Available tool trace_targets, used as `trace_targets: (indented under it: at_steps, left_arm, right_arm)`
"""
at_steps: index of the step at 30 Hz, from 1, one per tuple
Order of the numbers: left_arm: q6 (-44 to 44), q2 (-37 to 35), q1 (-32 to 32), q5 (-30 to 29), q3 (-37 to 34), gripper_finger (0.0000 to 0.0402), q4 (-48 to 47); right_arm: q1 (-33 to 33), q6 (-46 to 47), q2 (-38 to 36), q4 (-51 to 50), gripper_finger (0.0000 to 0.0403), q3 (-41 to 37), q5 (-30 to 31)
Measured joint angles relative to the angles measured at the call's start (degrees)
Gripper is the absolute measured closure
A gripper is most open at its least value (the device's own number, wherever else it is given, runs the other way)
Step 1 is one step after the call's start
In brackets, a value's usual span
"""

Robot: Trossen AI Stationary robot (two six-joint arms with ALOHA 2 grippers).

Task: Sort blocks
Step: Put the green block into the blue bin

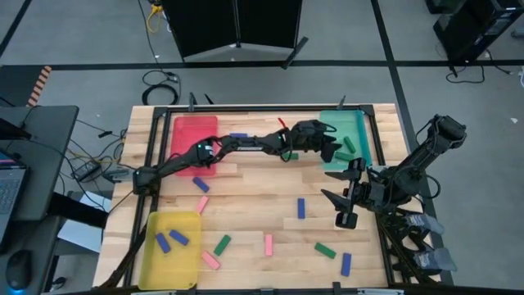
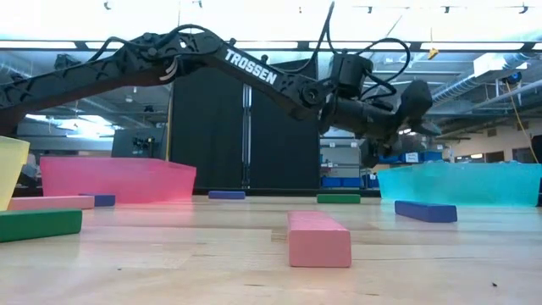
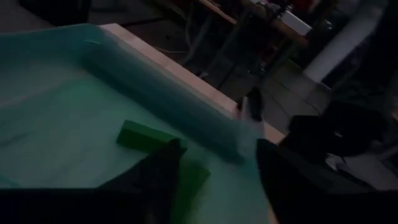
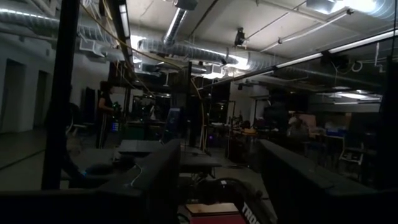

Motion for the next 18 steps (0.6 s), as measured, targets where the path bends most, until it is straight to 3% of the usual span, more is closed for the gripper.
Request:
trace_targets:
  at_steps: [3,7,12,18]
  left_arm:
    - [1.22,-0.68,0.25,2.16,0.02,0.0128,-0.44]
    - [1.39,-1.77,0.56,2.69,0.04,0.0115,-1.28]
    - [4.25,-5.69,0.91,3.95,0.01,0.0153,-2.57]
    - [15.86,-12.60,0.33,3.51,0.08,0.0220,-16.24]
  right_arm:
    - [0.00,0.00,0.00,0.00,0.0178,0.00,0.00]
    - [0.00,0.00,0.00,0.16,0.0178,0.00,0.05]
    - [0.03,0.39,0.00,0.04,0.0178,-0.01,0.44]
    - [0.09,0.31,0.00,0.03,0.0178,-0.02,0.57]
